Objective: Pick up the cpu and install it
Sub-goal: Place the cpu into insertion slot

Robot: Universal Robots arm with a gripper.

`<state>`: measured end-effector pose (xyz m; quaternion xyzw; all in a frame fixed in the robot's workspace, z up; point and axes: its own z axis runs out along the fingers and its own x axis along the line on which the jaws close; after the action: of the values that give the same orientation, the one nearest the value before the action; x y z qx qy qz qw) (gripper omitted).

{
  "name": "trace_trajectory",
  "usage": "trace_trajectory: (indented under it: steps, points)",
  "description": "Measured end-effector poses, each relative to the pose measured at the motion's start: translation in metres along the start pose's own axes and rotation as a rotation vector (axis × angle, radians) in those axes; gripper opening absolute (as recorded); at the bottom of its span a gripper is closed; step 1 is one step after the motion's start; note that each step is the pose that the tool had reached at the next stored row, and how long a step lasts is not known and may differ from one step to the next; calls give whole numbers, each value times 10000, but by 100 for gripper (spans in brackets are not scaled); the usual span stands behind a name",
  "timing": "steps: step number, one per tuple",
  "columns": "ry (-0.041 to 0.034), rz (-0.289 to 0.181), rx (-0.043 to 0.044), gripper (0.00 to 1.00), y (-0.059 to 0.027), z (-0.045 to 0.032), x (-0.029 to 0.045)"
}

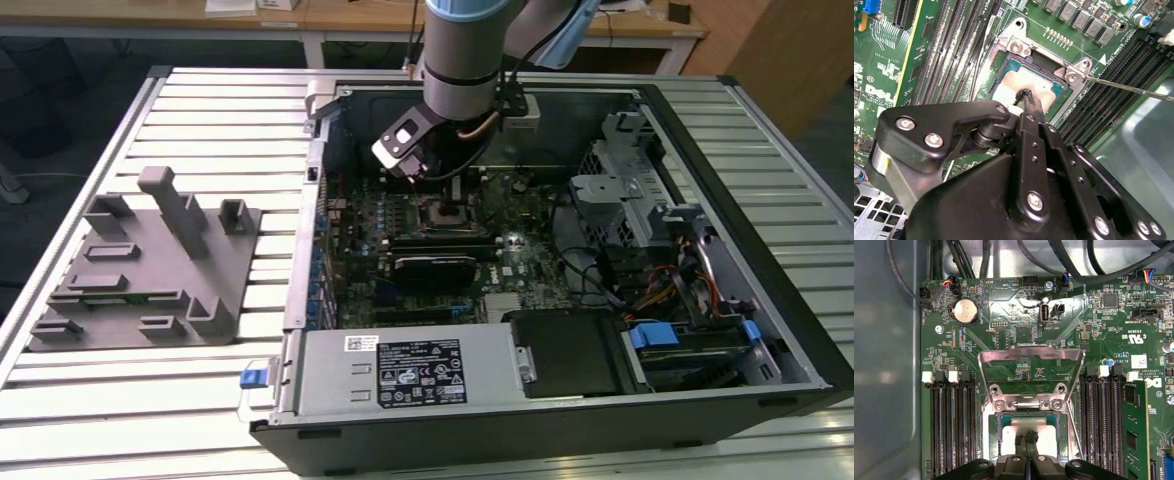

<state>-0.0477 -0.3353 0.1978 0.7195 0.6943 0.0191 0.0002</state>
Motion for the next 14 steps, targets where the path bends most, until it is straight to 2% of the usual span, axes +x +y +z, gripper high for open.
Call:
trace_trajectory:
  steps: [8,14]
  points:
    - [7,-1,-12,11,3,-21,4]
    - [-9,0,-3,11,6,-202,6]
